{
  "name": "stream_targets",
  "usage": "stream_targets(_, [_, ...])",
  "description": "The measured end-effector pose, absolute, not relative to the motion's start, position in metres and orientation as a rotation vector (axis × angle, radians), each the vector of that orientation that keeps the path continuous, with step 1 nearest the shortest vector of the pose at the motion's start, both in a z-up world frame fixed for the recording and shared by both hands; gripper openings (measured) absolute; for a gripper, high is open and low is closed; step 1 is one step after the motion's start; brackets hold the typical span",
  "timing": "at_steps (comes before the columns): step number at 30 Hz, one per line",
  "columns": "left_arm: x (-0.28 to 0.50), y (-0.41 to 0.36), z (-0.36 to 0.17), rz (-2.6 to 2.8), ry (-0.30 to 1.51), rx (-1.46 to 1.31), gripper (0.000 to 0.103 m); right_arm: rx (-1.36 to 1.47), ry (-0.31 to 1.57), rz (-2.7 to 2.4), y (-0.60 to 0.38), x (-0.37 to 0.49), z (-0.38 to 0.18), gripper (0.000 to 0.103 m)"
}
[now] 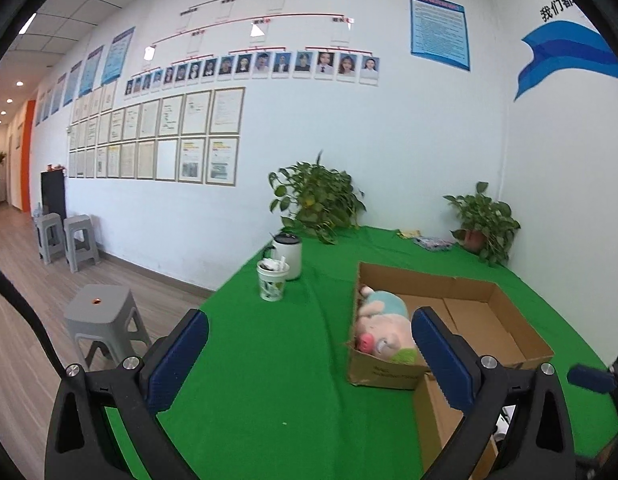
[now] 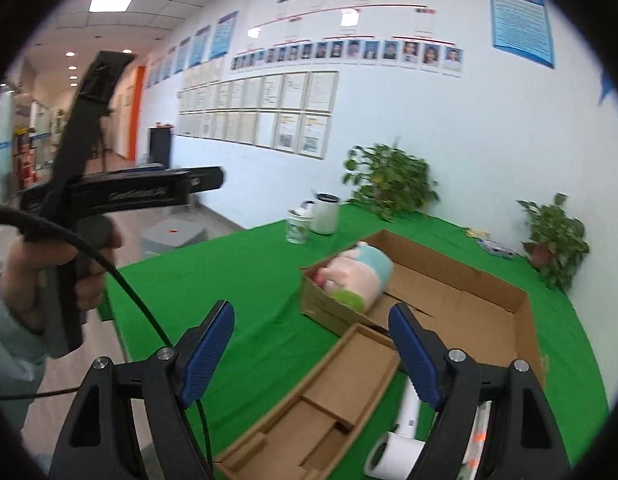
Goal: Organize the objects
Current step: 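Withdraw both grippers from the box and move toward the narrow tray, then grasp the rim of the narrow cardboard tray with the left gripper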
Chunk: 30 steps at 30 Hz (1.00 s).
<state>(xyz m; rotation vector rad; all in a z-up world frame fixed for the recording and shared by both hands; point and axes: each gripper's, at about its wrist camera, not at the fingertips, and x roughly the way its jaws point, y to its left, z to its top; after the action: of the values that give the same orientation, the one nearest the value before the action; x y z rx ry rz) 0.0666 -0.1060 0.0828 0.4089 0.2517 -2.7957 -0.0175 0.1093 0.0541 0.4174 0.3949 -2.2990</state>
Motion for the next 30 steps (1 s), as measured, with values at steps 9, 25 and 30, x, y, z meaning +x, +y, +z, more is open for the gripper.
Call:
stream_targets(9, [0.063,-0.116,0.071,-2.882,0.298,0.596,0.102,0.591,0.252,-2.13,0.095,-0.021,0.029,0.079])
stream_targets(25, [-0.036,-0.039,-0.051,-3.085,0.423,1.238,0.097,1.005,0.343,-2.558,0.15,-0.105,-0.06,0.079])
stream_targets(30, [-0.047,-0.035,-0.069,-3.093,0.586,1.306,0.097,0.971,0.287,-2.565,0.151,-0.109,-0.061,0.079])
